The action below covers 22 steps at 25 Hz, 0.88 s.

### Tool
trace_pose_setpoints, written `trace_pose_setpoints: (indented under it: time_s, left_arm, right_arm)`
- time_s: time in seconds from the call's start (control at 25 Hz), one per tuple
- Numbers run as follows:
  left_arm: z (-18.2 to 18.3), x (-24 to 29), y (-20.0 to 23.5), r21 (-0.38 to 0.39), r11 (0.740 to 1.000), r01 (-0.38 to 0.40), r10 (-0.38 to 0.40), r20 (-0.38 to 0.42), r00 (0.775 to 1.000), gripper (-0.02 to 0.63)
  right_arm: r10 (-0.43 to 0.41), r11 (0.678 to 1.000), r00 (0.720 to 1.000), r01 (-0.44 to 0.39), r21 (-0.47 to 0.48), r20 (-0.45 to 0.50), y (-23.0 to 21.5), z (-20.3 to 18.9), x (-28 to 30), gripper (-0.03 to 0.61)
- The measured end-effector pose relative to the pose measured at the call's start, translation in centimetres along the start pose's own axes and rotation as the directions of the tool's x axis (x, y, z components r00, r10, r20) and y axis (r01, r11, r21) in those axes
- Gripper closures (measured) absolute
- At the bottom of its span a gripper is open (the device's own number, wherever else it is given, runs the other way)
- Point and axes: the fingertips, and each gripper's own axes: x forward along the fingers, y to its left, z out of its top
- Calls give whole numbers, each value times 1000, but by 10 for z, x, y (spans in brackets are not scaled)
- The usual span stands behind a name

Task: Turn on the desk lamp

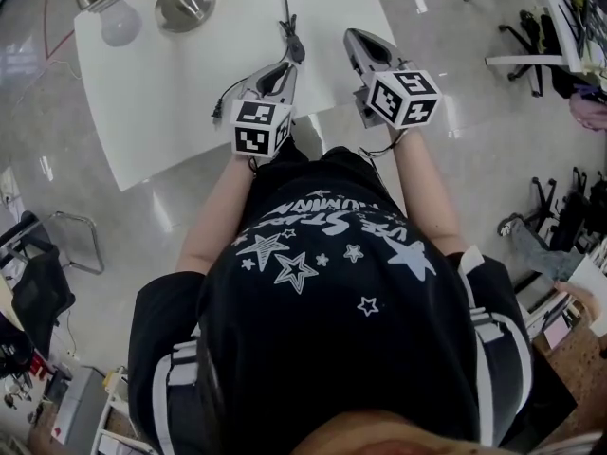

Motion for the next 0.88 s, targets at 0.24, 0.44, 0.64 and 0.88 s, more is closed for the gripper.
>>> trace_pose_setpoints:
  time_s: [0.24,0.44,0.64,0.88]
  left_arm:
    - [-7,13,2,-31,999,23,-25,-44,999,470]
    - [-15,28,-1,-61,998,-35,30,-69,997,372]
    - [-22,44,-1,-88,990,-111,102,-97,990,350]
    - [-21,57,2,-89,977,-192,183,-105,978,351]
  right_arm:
    - [29,1000,999,-29,-2,-25,-2,-3,8,574]
    - [82,996,995,-83,-12,-51,-8,-2,16,574]
    - [155,986,983,-159,-38,-100,-12,-2,28,574]
    - [218,972,965,-228,-58,-143,-18,-4,32,574]
